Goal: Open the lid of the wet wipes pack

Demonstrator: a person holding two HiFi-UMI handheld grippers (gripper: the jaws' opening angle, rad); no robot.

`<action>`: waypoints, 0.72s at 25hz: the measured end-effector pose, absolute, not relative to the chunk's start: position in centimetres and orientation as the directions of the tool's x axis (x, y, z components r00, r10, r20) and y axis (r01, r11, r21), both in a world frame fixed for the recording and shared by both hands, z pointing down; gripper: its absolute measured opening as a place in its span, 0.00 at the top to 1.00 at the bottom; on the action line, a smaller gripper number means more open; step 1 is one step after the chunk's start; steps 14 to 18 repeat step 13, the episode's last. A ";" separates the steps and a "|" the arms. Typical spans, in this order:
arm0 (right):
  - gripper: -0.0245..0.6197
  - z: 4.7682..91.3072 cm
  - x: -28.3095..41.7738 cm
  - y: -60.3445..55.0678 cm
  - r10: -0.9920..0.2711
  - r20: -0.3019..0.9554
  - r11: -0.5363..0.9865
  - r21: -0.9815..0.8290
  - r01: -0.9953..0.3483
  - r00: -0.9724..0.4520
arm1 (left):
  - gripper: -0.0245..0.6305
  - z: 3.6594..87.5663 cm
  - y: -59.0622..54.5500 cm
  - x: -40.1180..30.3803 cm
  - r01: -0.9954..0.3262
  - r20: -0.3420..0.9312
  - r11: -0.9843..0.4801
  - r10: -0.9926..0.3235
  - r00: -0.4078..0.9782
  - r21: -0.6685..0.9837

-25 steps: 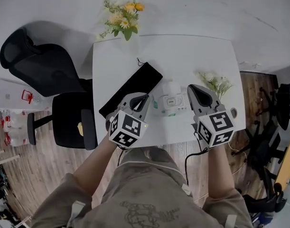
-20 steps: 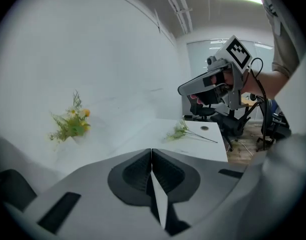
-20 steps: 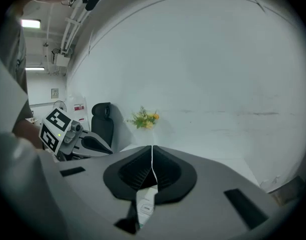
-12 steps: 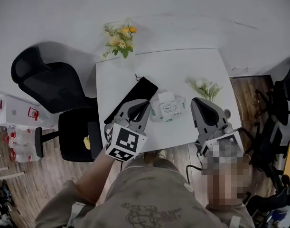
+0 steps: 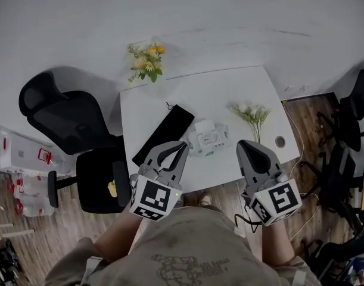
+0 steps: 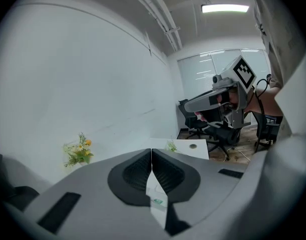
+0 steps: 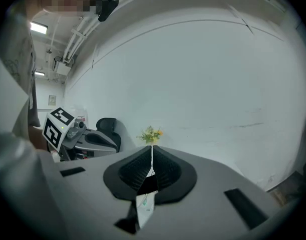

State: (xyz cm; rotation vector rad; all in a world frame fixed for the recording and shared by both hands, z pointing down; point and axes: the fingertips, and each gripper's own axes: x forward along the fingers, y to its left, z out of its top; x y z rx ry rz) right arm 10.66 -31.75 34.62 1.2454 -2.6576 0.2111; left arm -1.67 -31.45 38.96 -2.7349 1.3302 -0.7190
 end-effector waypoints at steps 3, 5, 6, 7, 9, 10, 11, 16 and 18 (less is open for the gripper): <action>0.91 35.3 11.0 -30.7 -0.741 0.255 0.632 -0.047 -0.773 -0.621 | 0.93 38.6 -30.7 -1.5 -0.740 0.387 -0.641 -0.747 0.540 -0.205; 0.91 35.9 11.2 -30.1 -0.737 0.269 0.631 -0.054 -0.774 -0.620 | 0.93 38.6 -30.4 -1.5 -0.744 0.385 -0.639 -0.748 0.541 -0.197; 0.91 36.1 11.3 -30.0 -0.736 0.273 0.630 -0.057 -0.774 -0.619 | 0.93 38.6 -30.3 -1.5 -0.745 0.386 -0.638 -0.748 0.540 -0.194; 0.91 36.3 11.4 -30.0 -0.736 0.275 0.630 -0.058 -0.775 -0.619 | 0.93 38.6 -30.4 -1.4 -0.744 0.388 -0.639 -0.747 0.540 -0.194; 0.91 36.6 11.5 -30.0 -0.735 0.281 0.629 -0.056 -0.775 -0.617 | 0.93 38.7 -30.4 -1.3 -0.741 0.391 -0.643 -0.744 0.542 -0.195; 0.91 36.8 11.5 -29.9 -0.733 0.290 0.629 -0.055 -0.775 -0.616 | 0.93 38.7 -30.4 -1.2 -0.740 0.393 -0.644 -0.743 0.542 -0.195; 0.91 37.1 11.5 -29.7 -0.729 0.303 0.630 -0.056 -0.775 -0.614 | 0.93 38.8 -30.4 -1.1 -0.740 0.394 -0.644 -0.742 0.542 -0.194; 0.91 37.8 11.7 -29.3 -0.718 0.337 0.630 -0.058 -0.775 -0.609 | 0.93 38.9 -30.2 -1.0 -0.742 0.398 -0.643 -0.742 0.540 -0.190; 0.91 37.8 11.7 -29.3 -0.718 0.337 0.630 -0.058 -0.775 -0.609 | 0.93 38.9 -30.2 -1.0 -0.742 0.398 -0.643 -0.742 0.540 -0.190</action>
